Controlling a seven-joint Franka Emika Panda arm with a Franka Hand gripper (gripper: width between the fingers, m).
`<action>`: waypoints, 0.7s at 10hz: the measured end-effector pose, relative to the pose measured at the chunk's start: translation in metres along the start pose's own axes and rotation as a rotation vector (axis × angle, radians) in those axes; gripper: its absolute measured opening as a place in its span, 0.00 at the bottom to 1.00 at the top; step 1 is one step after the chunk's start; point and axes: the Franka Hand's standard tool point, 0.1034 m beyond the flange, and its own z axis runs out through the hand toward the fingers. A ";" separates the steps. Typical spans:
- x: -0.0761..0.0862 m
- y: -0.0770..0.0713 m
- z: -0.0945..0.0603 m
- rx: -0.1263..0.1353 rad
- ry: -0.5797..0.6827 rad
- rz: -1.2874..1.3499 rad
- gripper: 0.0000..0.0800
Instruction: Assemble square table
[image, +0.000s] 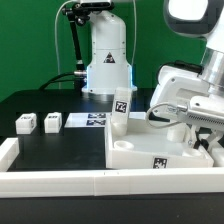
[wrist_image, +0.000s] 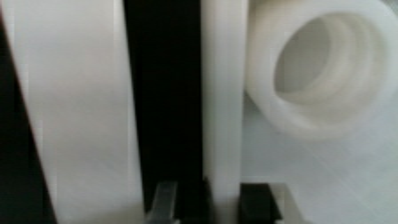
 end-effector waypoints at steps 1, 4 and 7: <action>0.000 0.000 0.001 0.000 0.001 0.000 0.08; 0.002 -0.015 0.006 0.029 0.023 0.015 0.37; 0.002 -0.027 0.007 0.047 0.034 0.029 0.77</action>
Offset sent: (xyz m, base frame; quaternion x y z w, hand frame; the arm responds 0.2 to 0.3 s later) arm 0.0000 0.0000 0.0000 0.0000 0.0000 0.0000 1.0000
